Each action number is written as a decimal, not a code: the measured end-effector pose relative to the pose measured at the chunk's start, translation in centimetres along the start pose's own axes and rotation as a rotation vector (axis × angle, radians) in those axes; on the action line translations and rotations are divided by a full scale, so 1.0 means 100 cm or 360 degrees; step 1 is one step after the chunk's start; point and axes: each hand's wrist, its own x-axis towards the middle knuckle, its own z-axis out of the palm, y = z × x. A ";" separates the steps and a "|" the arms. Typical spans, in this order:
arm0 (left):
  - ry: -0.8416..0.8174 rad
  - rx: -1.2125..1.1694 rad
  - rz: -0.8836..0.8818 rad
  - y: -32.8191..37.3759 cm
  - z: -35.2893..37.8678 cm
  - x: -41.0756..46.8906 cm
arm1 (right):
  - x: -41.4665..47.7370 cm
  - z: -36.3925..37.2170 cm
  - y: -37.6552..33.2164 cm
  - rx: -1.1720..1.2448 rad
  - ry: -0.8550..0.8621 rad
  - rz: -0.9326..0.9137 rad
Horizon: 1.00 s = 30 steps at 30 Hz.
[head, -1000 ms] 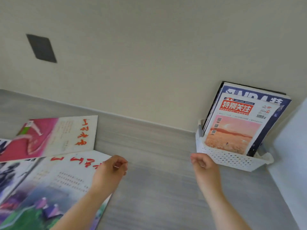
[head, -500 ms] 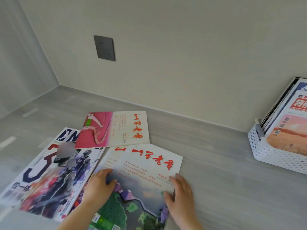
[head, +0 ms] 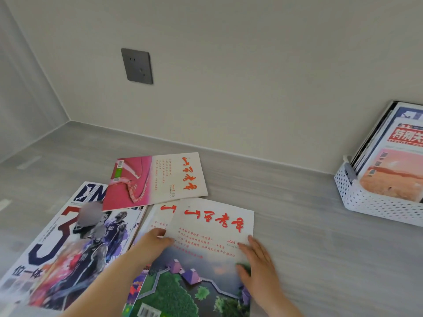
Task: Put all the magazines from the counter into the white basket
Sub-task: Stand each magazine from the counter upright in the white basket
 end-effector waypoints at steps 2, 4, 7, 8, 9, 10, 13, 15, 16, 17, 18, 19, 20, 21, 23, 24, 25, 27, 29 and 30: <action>-0.0090 0.0174 0.0083 0.001 0.010 -0.004 | 0.001 -0.003 0.001 0.0262 0.0048 0.0089; -0.0130 0.0221 0.0135 0.004 0.017 -0.008 | 0.002 -0.009 0.001 0.0641 0.0092 0.0272; -0.0188 0.0040 0.0266 0.007 0.025 -0.017 | 0.003 -0.024 0.002 0.1162 0.0215 0.0480; -0.0217 -0.0065 0.0319 0.009 0.026 -0.021 | 0.003 -0.030 0.002 0.1266 0.0241 0.0524; -0.0247 -0.0176 0.0375 0.012 0.027 -0.025 | 0.003 -0.035 0.005 0.1358 0.0267 0.0564; -0.0270 -0.0274 0.0434 0.016 0.029 -0.030 | 0.002 -0.040 0.010 0.1466 0.0290 0.0603; -0.0309 -0.0440 0.0615 0.032 0.036 -0.043 | 0.001 -0.056 0.025 0.1717 0.0288 0.0645; -0.0303 -0.0480 0.0704 0.044 0.045 -0.048 | -0.004 -0.067 0.035 0.1710 0.0249 0.0633; -0.0283 -0.0478 0.0726 0.050 0.050 -0.050 | -0.007 -0.074 0.040 0.1707 0.0237 0.0636; -0.0252 -0.0463 0.0741 0.056 0.055 -0.052 | -0.010 -0.084 0.045 0.1707 0.0242 0.0641; -0.0217 -0.0429 0.0760 0.063 0.061 -0.054 | -0.013 -0.094 0.051 0.1707 0.0271 0.0641; -0.0183 -0.0386 0.0782 0.070 0.067 -0.055 | -0.015 -0.106 0.057 0.1701 0.0299 0.0645; -0.0150 -0.0344 0.0803 0.077 0.073 -0.056 | -0.018 -0.119 0.061 0.1678 0.0307 0.0642; -0.0114 -0.0315 0.0822 0.085 0.080 -0.057 | -0.020 -0.133 0.066 0.1638 0.0297 0.0631; -0.0025 -0.0276 0.0866 0.103 0.093 -0.059 | -0.023 -0.159 0.077 0.1516 0.0275 0.0579; 0.0012 -0.0249 0.0896 0.114 0.099 -0.059 | -0.025 -0.172 0.081 0.1471 0.0290 0.0554; 0.0037 -0.0214 0.0928 0.124 0.105 -0.059 | -0.026 -0.185 0.086 0.1444 0.0317 0.0533; 0.0062 -0.0114 0.0995 0.146 0.117 -0.059 | -0.026 -0.211 0.095 0.1397 0.0369 0.0493; 0.0052 -0.0029 0.1054 0.170 0.128 -0.058 | -0.025 -0.237 0.104 0.1354 0.0419 0.0451; 0.0032 -0.0004 0.1077 0.182 0.133 -0.057 | -0.025 -0.249 0.110 0.1328 0.0451 0.0430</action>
